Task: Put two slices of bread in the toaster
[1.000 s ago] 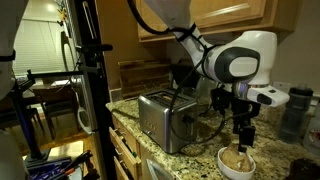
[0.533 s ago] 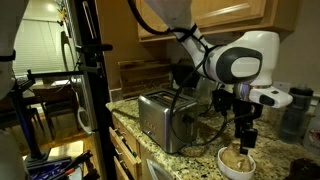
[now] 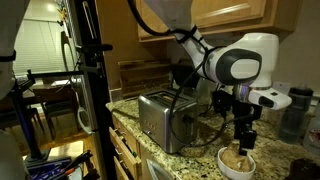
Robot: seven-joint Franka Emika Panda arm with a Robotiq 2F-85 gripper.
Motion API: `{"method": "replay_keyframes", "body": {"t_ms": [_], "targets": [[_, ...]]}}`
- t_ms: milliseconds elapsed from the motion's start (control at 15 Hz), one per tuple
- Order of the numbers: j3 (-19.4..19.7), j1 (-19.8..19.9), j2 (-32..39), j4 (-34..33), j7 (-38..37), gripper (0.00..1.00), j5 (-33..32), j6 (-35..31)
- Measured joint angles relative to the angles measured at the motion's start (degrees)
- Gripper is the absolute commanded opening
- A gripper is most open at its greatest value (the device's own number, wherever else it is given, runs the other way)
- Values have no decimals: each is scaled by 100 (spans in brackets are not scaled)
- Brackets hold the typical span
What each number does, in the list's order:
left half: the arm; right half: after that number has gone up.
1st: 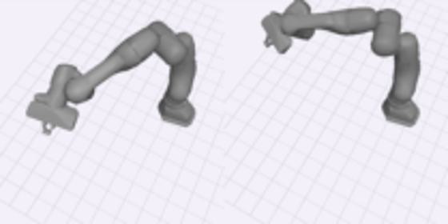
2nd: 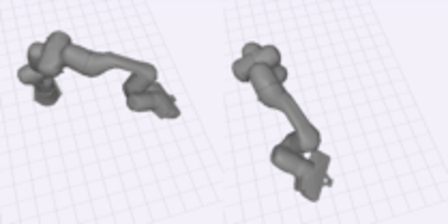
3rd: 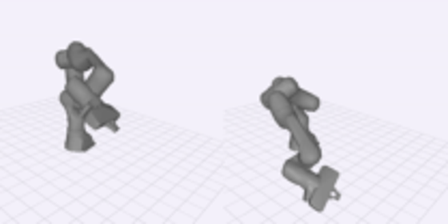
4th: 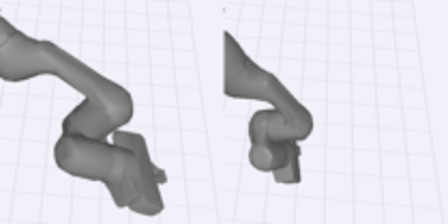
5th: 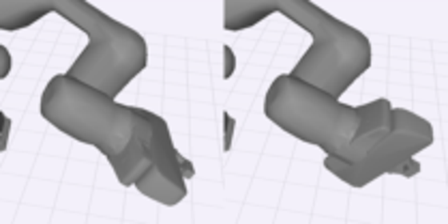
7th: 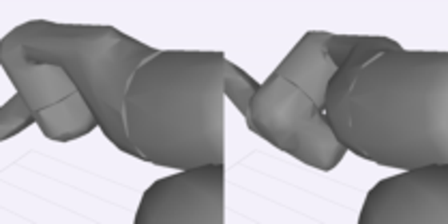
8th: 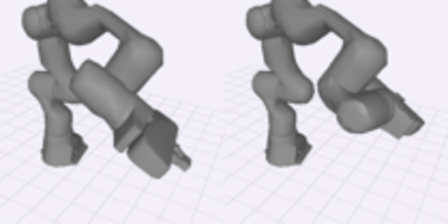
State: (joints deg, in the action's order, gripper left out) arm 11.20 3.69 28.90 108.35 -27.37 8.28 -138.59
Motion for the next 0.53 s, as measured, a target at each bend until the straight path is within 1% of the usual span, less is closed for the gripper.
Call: {"method": "replay_keyframes", "body": {"t_ms": [200,333,400,467,533], "targets": [[0,0,2,14,0,47,0,0],[0,0,3,21,0,39,0,0],[0,0,3,26,0,39,0,0],[0,0,3,32,0,34,0,0],[0,0,3,34,0,38,0,0]]}}
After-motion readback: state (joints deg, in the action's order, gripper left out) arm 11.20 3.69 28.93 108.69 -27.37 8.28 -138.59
